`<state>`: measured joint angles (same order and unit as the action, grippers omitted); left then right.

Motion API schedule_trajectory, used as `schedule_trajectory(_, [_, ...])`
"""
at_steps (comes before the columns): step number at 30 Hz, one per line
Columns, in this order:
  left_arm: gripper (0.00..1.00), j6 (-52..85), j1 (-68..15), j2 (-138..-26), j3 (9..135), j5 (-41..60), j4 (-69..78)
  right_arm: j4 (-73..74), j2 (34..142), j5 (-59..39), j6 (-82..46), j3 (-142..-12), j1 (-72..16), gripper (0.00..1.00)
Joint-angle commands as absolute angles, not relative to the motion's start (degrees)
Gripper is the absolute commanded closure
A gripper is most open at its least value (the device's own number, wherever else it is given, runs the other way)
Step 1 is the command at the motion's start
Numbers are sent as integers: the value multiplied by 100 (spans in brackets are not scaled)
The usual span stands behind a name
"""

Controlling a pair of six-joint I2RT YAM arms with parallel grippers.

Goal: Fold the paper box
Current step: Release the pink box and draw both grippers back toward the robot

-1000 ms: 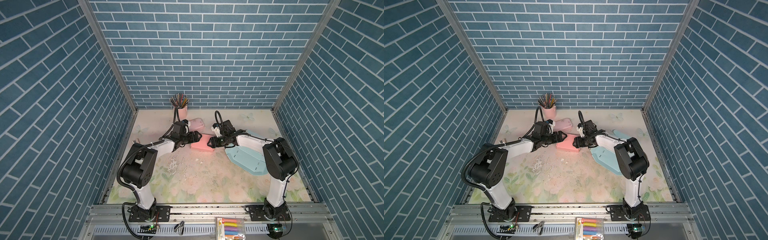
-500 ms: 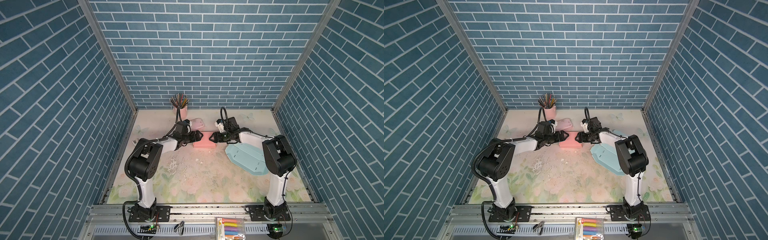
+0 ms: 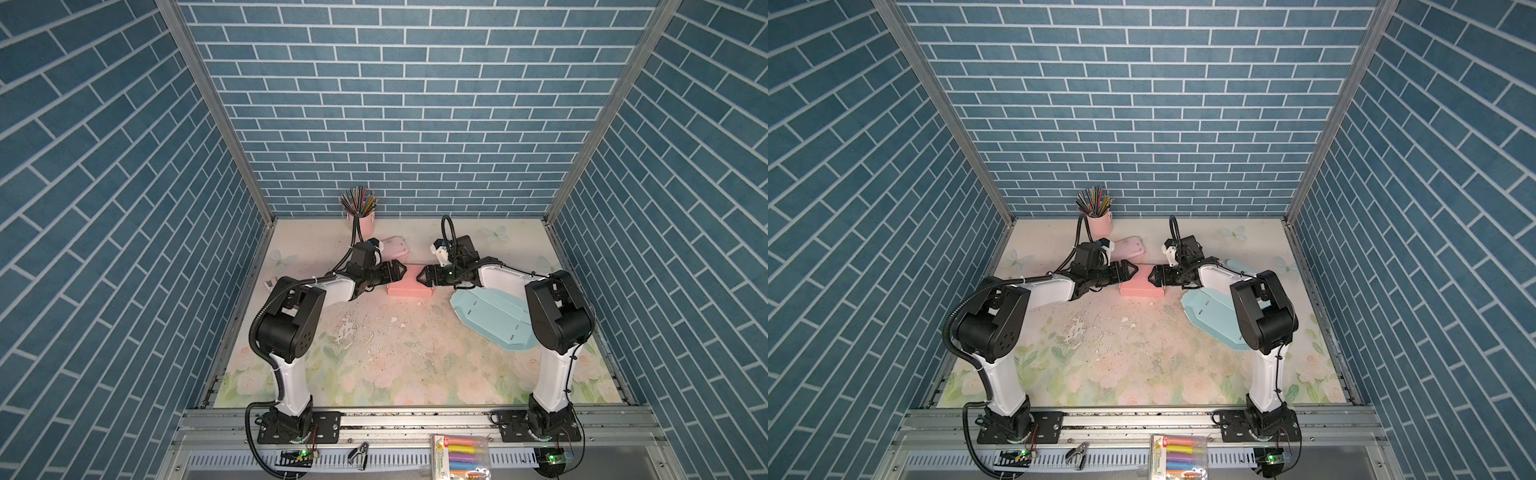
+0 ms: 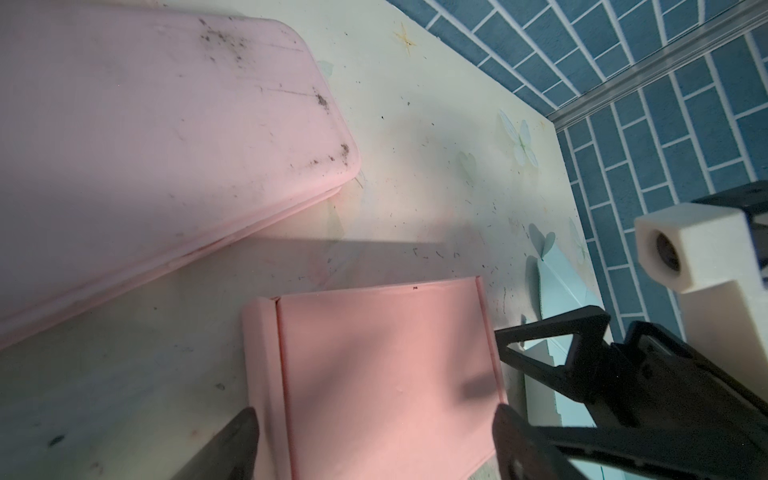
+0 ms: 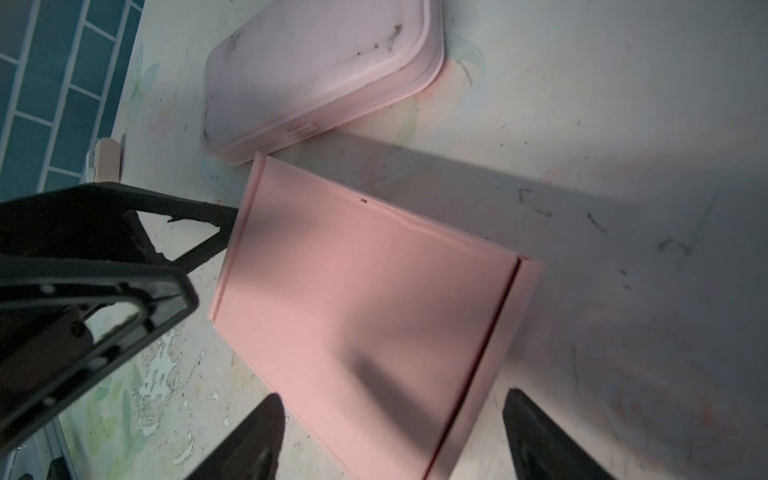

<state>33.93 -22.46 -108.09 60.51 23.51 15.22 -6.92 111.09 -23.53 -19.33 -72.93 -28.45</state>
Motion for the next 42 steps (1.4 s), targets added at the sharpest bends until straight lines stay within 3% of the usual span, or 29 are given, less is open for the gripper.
schedule_trajectory(1, [12,3437,-2173,-10530,5907,2153,1626,-842,10606,-1944,-1803,-7220,-2813,11])
schedule_trajectory(12, [12,3067,-2349,-8918,5005,1286,1077,-2224,9779,-846,-1093,-7214,-2811,13])
schedule_trajectory(19, [12,3027,-2645,-8009,4789,1222,682,-2819,9642,-230,-951,-6945,-2812,23])
schedule_trajectory(26, [12,2907,-3099,-7730,4854,1259,474,-3154,9431,4,-1041,-6668,-3064,25])
schedule_trajectory(38, [12,3098,-3173,-7586,4444,1511,821,-3625,9213,339,-1471,-6349,-3701,27])
schedule_trajectory(42, [12,3223,-3177,-7493,4238,1594,1015,-3715,9202,513,-1593,-6218,-3836,32])
